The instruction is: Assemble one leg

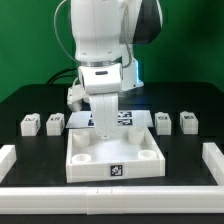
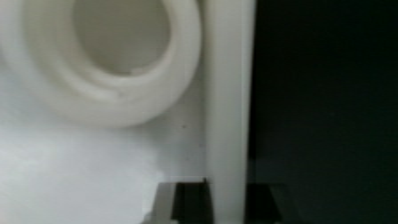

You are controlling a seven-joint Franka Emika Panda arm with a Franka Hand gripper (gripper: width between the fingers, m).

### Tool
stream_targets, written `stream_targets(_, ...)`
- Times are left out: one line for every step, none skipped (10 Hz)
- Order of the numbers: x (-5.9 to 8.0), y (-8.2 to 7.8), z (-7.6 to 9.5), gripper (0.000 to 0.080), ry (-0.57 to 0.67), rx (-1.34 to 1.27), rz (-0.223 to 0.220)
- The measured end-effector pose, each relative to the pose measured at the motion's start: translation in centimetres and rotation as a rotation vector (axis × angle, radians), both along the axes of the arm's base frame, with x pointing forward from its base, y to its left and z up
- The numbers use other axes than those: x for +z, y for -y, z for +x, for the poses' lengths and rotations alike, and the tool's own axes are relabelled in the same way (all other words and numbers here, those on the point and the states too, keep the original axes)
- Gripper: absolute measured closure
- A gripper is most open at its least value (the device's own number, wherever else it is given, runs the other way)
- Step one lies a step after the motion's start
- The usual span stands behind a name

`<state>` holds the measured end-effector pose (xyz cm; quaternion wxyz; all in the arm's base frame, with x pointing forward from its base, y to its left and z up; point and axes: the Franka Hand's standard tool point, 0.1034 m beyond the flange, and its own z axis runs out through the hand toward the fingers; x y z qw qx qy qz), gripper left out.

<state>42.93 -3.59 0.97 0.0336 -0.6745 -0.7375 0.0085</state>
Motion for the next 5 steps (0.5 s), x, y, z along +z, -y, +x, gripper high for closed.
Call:
stream_targets(0.0, -0.1, 0.1, 0.0736, 0.001, -0.004, 0.0)
stream_targets(0.1, -1.3, 1.2, 0.0735, 0.011, -0.037, 0.002)
stream_targets(0.0, -3.0, 2.5, 0.0735, 0.02, -0.07, 0.008)
stream_targets(-0.1, -4.8, 4.3, 0.0736, 0.029, -0.096, 0.015)
stream_targets(0.0, -6.0, 5.9, 0.0736, 0.044, -0.102, 0.021)
